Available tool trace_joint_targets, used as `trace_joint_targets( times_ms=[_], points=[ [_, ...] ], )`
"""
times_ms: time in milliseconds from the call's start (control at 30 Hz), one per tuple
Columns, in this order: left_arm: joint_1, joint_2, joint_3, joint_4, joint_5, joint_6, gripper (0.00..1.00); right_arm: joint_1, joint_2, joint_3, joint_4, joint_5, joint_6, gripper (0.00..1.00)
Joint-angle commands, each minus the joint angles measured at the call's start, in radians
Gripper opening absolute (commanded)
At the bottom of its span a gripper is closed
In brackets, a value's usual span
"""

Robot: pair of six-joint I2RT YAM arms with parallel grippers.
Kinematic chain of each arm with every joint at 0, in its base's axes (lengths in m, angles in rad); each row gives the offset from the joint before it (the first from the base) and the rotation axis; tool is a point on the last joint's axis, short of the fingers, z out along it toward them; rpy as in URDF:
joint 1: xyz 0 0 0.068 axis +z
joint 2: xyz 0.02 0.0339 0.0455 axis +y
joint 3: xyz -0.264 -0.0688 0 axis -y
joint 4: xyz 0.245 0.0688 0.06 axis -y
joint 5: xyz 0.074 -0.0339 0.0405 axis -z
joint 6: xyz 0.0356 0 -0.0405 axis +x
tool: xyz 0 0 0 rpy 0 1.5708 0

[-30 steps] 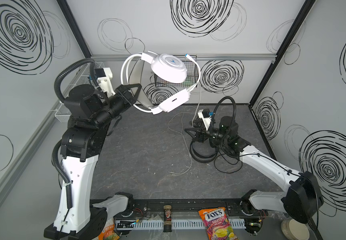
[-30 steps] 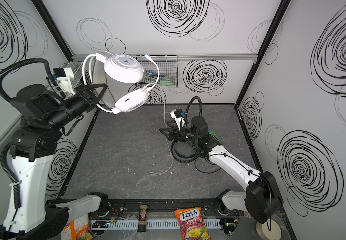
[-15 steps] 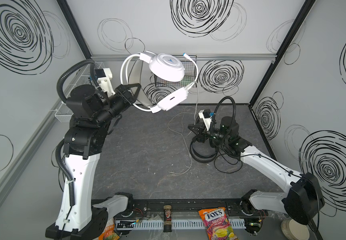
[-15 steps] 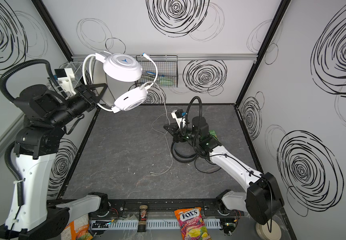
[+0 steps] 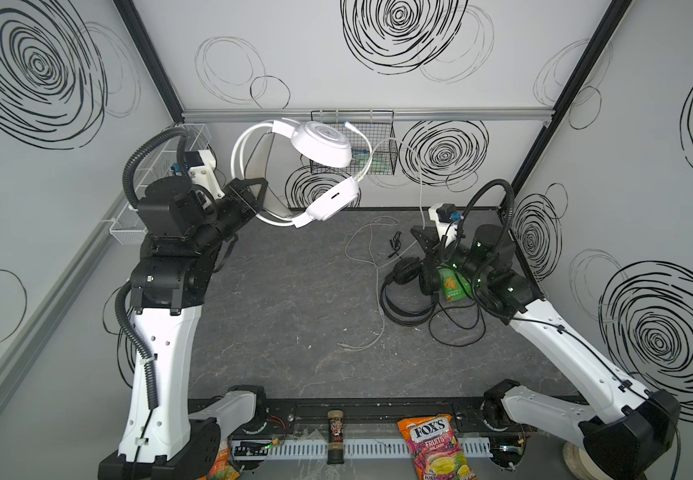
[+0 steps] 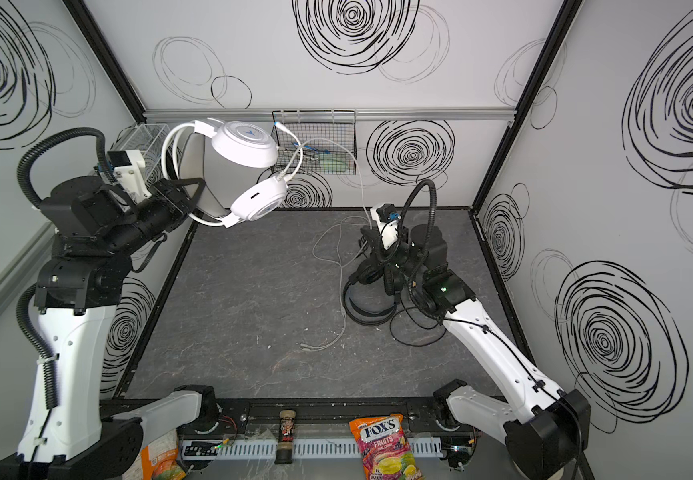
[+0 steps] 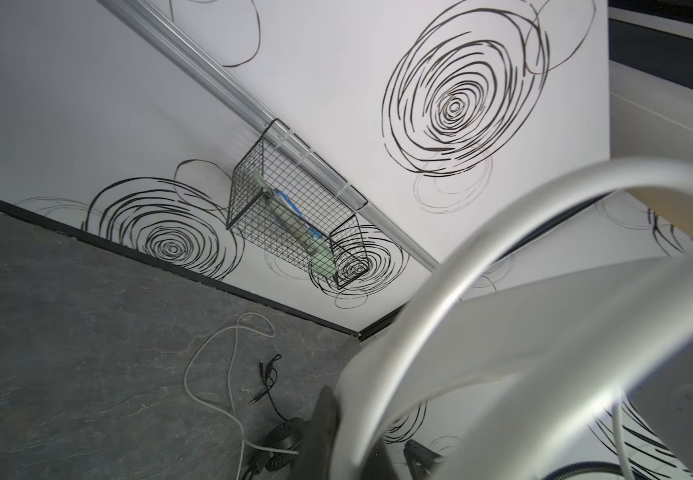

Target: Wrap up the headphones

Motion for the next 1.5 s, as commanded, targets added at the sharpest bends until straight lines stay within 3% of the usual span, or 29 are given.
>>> trace_joint_targets(
  times_ms=[0, 233, 567, 900, 1067, 1267, 1467],
  points=[
    [0.009, -0.034, -0.029, 0.004, -0.087, 0.061, 0.0, 0.002, -0.017, 0.06, -0.059, 0.114, -0.125, 0.0],
    [-0.037, -0.073, -0.105, -0.108, -0.265, 0.188, 0.0, 0.03, 0.001, 0.148, -0.057, 0.198, -0.289, 0.0],
    [-0.122, -0.086, -0.133, -0.248, -0.57, 0.33, 0.0, 0.176, 0.059, 0.238, -0.024, 0.305, -0.455, 0.0],
    [-0.163, -0.06, -0.211, -0.24, -0.58, 0.336, 0.0, 0.216, 0.058, 0.401, -0.008, 0.328, -0.628, 0.0],
    [-0.223, -0.042, -0.265, -0.219, -0.616, 0.39, 0.0, 0.295, 0.089, 0.491, -0.006, 0.342, -0.742, 0.0],
    [-0.336, -0.005, -0.264, -0.233, -0.636, 0.431, 0.0, 0.35, 0.133, 0.599, 0.018, 0.304, -0.785, 0.0],
    [-0.406, 0.011, -0.289, -0.223, -0.6, 0.471, 0.0, 0.409, 0.182, 0.67, -0.002, 0.319, -0.906, 0.0]
  ],
)
